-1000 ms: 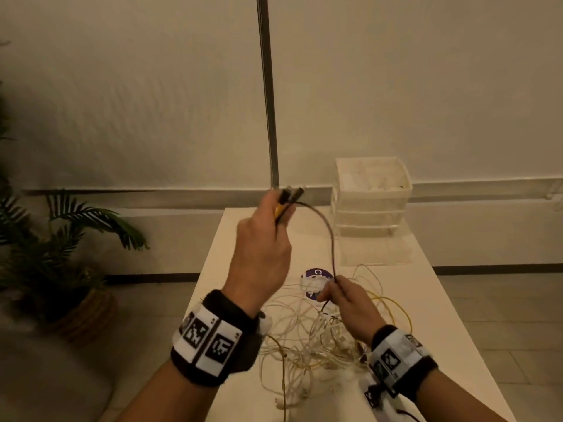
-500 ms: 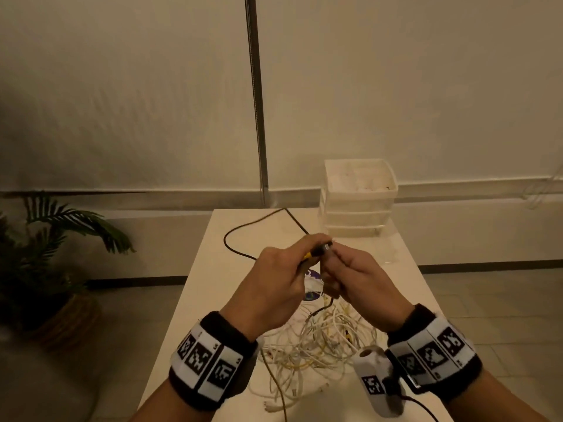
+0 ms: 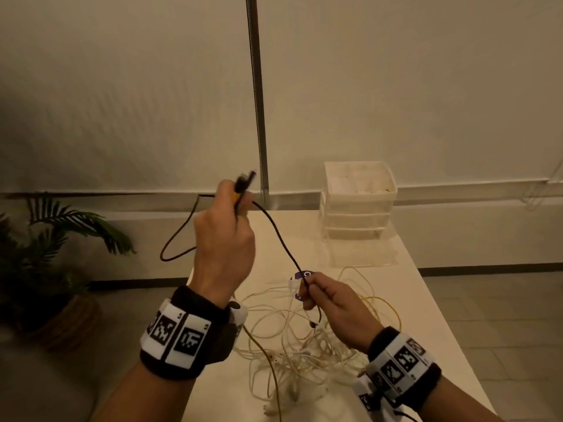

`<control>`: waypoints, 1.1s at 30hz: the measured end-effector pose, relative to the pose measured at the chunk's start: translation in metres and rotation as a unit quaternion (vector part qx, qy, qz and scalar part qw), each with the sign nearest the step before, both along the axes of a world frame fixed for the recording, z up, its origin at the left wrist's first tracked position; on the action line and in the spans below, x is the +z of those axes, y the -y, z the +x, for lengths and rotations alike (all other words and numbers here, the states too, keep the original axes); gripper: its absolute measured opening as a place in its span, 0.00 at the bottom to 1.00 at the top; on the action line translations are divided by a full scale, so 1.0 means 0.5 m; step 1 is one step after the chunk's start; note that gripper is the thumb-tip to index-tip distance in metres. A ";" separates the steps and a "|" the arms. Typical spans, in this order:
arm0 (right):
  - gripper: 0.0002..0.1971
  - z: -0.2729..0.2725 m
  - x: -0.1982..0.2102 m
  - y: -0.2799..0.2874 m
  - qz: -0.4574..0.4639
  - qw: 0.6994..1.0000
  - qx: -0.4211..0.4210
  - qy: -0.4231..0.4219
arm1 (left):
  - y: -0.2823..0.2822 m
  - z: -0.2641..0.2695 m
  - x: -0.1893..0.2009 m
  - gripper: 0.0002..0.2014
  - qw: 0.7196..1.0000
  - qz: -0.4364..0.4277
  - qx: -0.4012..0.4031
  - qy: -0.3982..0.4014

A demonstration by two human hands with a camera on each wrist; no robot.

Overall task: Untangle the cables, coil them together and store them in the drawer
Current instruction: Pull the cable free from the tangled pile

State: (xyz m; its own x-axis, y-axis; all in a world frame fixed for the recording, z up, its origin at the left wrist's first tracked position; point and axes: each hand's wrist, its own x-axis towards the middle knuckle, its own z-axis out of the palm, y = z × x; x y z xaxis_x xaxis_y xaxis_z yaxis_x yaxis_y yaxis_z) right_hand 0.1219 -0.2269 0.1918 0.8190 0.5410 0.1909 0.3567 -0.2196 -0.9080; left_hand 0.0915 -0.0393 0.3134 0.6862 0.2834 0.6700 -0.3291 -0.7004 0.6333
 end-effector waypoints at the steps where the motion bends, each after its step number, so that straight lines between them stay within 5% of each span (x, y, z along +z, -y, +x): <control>1: 0.12 0.003 -0.010 -0.003 -0.016 1.000 -0.004 0.007 | -0.005 0.000 0.006 0.04 1.000 -0.009 0.007 0.012; 4: 0.15 0.014 -0.024 -0.010 -0.023 0.999 -0.041 0.016 | 0.002 -0.009 0.007 0.07 0.999 0.001 -0.032 0.014; 8: 0.16 0.035 0.007 -0.011 0.042 0.998 -0.054 -0.008 | 0.023 -0.042 -0.021 0.26 0.987 0.099 -0.119 0.046; 12: 0.15 0.042 0.067 -0.007 0.030 0.998 -0.027 0.051 | 0.039 -0.029 -0.074 0.37 0.954 0.205 -0.191 -0.111; 16: 0.14 0.049 0.100 -0.009 0.049 0.998 -0.003 0.048 | 0.048 -0.002 -0.099 0.29 0.952 0.208 -0.149 -0.166; 20: 0.13 0.054 0.102 -0.010 0.035 0.999 0.021 0.028 | 0.053 0.007 -0.096 0.11 0.958 0.202 -0.076 -0.190; 23: 0.15 0.052 0.091 -0.013 0.027 0.999 0.020 0.030 | 0.055 0.006 -0.097 0.10 0.958 0.199 -0.045 -0.201; 33: 0.13 0.099 -0.008 -0.005 -0.060 0.997 -0.052 0.021 | -0.010 0.029 -0.038 0.05 0.994 0.077 0.065 -0.050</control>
State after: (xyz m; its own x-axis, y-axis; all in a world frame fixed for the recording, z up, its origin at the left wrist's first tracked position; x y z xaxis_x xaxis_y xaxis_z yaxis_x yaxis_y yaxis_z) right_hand 0.1713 -0.2243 0.1878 0.8648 0.4742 0.1653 0.3637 -0.3645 -0.8573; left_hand 0.1061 -0.0344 0.2945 0.7158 0.2733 0.6426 -0.1700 -0.8243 0.5400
